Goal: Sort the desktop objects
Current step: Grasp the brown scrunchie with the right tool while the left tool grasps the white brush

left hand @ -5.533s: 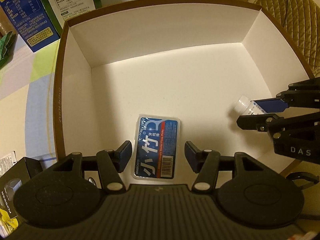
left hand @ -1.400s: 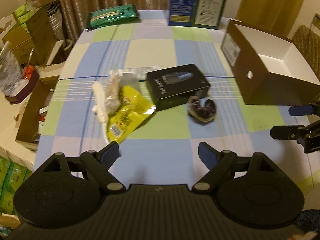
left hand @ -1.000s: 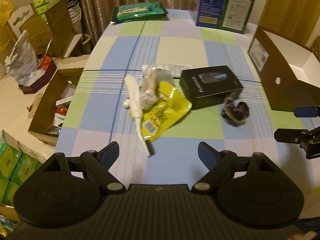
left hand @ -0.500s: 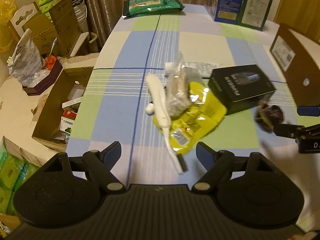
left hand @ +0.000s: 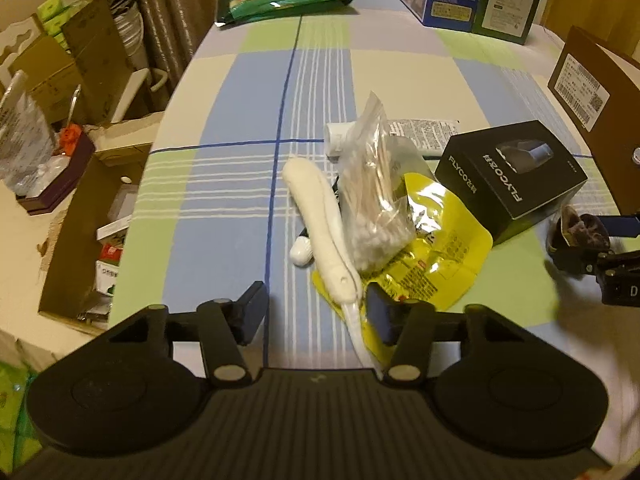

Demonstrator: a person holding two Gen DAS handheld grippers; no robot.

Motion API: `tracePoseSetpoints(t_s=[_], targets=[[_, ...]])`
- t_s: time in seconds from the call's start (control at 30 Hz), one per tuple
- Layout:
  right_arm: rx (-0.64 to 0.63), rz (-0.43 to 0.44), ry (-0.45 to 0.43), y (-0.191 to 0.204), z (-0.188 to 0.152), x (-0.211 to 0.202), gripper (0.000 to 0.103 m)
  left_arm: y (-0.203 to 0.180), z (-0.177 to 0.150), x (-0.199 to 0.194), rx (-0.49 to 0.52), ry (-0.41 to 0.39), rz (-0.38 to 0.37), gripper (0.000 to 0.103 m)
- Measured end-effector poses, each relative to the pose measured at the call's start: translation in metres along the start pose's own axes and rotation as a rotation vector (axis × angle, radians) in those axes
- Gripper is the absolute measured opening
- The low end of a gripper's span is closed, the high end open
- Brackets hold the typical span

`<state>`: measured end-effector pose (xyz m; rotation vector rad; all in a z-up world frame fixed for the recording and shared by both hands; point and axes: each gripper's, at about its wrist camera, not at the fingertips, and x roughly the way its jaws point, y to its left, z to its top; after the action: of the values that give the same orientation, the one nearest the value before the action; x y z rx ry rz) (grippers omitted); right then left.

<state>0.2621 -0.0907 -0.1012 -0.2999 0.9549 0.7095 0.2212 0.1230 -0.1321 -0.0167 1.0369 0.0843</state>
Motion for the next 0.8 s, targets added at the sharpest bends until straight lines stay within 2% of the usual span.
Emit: tracePoseSetpoints(t_s=[0.13,0.17,0.2,0.3,0.37,0.47,0.8], targets=[[-0.004,-0.001,0.012,0.001,-0.002,0.004,0.06,0.002,0.002,0.009,0.03,-0.029,-0.046,0.036],[-0.006,0.0,0.013,0.001,-0.003,0.005,0.056,0.003,0.002,0.01,0.037,-0.032,-0.063,0.026],[-0.013,-0.003,0.01,0.001,-0.004,0.005,0.055,0.004,0.003,0.011,0.037,-0.034,-0.081,0.021],[-0.057,-0.014,0.003,0.005,-0.005,0.005,0.046,0.01,0.0,0.011,0.031,-0.042,-0.104,0.019],[-0.071,-0.015,-0.002,0.005,-0.006,0.004,0.037,0.01,-0.004,0.009,0.044,-0.044,-0.094,0.018],[-0.097,-0.021,-0.001,0.007,-0.008,0.002,0.031,0.015,-0.011,0.002,0.042,-0.039,-0.081,0.017],[-0.113,-0.007,0.044,0.004,-0.022,-0.013,0.028,0.023,-0.042,-0.021,-0.005,0.049,-0.073,0.017]])
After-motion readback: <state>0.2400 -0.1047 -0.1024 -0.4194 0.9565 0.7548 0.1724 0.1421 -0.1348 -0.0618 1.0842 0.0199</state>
